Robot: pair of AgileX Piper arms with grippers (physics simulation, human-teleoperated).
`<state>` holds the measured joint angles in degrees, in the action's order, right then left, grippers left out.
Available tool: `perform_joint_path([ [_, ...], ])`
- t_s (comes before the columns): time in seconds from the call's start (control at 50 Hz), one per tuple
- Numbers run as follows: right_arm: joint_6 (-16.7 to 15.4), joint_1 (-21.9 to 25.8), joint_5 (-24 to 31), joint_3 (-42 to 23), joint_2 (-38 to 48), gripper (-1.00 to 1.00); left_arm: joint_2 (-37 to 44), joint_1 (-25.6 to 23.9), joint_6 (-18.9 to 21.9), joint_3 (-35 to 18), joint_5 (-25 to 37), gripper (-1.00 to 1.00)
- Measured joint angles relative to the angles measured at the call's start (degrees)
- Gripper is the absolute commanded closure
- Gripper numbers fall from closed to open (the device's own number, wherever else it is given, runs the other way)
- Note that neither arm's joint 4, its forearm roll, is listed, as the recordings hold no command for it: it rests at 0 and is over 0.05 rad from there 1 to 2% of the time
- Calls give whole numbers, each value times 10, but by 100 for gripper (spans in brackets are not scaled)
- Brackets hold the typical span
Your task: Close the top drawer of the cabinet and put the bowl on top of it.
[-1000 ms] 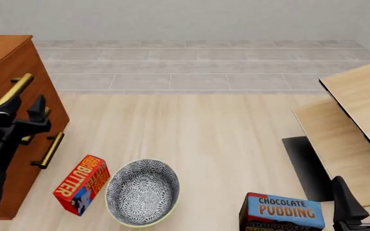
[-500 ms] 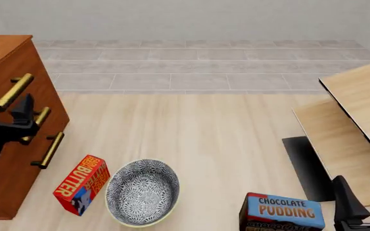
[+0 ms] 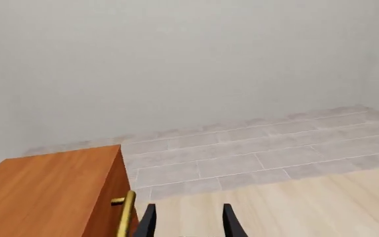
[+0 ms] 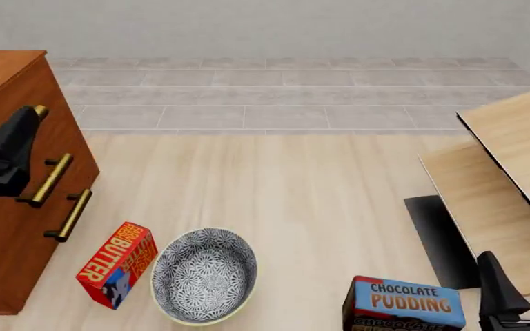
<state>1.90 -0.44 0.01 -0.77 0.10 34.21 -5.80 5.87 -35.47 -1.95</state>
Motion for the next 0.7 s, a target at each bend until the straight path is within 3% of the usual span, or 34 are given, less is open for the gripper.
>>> perform_joint_path([
  [0.38,-1,0,2,0,0,-100,48,-117,39,-125,165,-100],
  [0.7,-4,1,5,0,1,-100,126,-194,54,-191,255,-100],
])
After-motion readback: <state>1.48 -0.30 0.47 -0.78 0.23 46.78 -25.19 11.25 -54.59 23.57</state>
